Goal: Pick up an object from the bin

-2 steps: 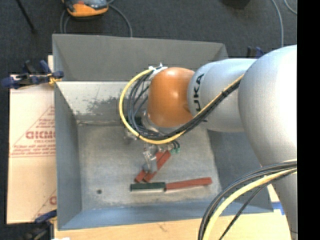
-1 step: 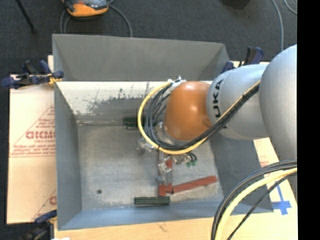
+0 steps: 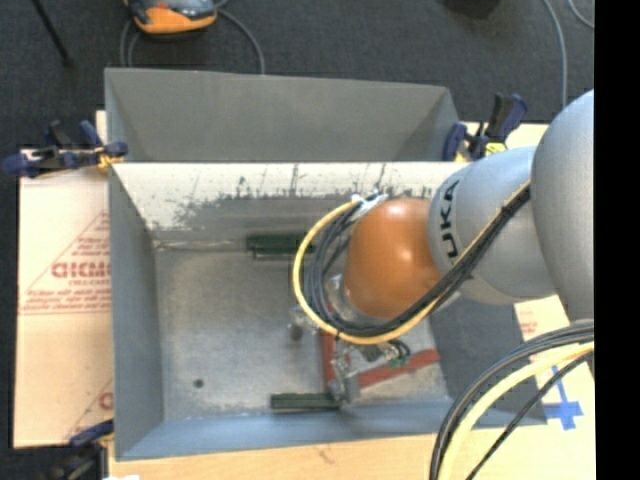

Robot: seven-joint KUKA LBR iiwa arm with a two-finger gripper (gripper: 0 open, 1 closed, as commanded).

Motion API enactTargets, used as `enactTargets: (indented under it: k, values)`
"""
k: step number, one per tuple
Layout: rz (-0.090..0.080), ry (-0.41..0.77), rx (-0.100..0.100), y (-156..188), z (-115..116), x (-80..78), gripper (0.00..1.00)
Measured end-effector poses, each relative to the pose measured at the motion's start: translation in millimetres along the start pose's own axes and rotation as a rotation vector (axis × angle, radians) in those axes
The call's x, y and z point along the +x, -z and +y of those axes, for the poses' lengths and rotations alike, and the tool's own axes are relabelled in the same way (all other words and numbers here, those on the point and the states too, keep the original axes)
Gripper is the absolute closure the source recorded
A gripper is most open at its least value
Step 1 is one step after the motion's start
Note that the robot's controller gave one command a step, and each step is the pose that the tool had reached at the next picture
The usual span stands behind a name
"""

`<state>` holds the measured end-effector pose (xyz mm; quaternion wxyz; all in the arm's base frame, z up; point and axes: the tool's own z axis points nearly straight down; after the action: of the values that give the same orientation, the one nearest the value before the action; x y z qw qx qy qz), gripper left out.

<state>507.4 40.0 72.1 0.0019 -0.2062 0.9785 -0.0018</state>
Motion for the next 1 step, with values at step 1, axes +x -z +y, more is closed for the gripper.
enactTargets:
  k: [1]
  values:
    - [0.007, -0.029, -0.007, 20.0, 10.0, 5.9, 0.0]
